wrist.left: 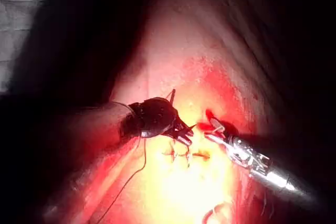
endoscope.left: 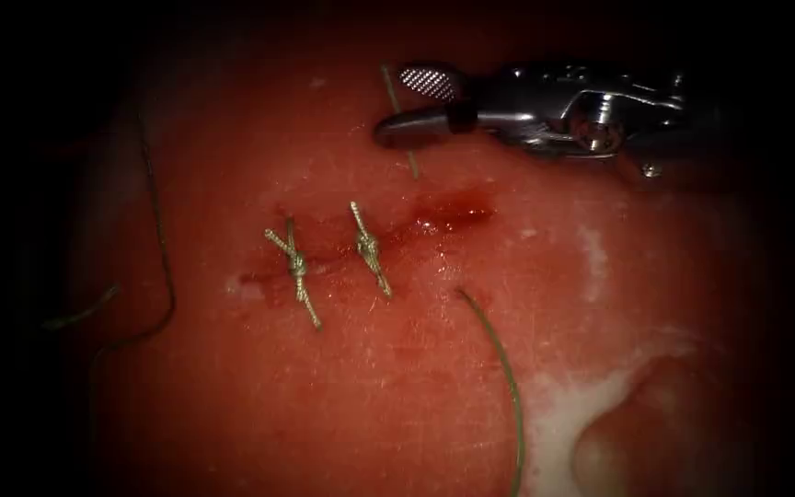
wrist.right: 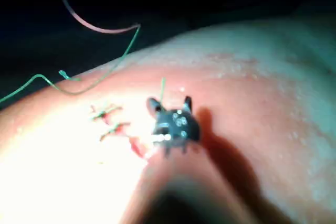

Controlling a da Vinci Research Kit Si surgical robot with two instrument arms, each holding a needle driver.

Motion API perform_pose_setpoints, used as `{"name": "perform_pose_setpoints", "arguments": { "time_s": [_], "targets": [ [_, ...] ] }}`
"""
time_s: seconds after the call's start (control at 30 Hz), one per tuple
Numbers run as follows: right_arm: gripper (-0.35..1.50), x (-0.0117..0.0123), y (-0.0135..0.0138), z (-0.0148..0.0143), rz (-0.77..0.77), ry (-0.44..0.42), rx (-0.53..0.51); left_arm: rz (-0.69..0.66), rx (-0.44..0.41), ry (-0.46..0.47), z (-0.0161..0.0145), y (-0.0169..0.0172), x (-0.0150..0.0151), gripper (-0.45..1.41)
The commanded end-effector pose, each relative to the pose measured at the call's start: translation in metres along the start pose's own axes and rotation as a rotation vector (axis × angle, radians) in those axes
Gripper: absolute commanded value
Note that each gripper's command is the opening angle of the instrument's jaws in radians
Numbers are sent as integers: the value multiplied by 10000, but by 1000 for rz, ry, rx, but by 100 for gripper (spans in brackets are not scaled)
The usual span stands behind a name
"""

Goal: Wound Closure

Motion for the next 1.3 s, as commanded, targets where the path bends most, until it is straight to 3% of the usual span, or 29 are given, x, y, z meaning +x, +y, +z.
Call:
{"name": "perform_pose_setpoints", "arguments": {
  "time_s": [0.03,0.67,0.97,1.0,1.07,1.1,1.13,1.23,1.3],
  "targets": [
    [-35,2,-6,12,-4,-17,82,-1,-1,0,5,-3,-5,-35],
    [-35,49,-18,-25,-84,108,71,3,-5,-5,7,-4,-10,-35],
    [-35,50,-20,-25,-93,111,70,15,3,-22,11,-10,-21,-35],
    [-11,51,-20,-22,-104,118,63,15,2,-22,10,-11,-20,-16],
    [54,51,-21,-19,-127,136,44,-45,8,-21,9,-14,-19,40],
    [93,51,-22,-18,-131,150,17,-86,20,-18,8,-15,-19,56],
    [119,52,-21,-16,-145,157,-13,-149,68,-11,4,-18,-18,72],
    [130,53,-19,-18,-148,158,-23,-182,208,-53,-13,-26,-12,78],
    [131,52,-18,-20,-149,158,-23,-185,250,-78,-22,-29,-10,78]
  ]
}}
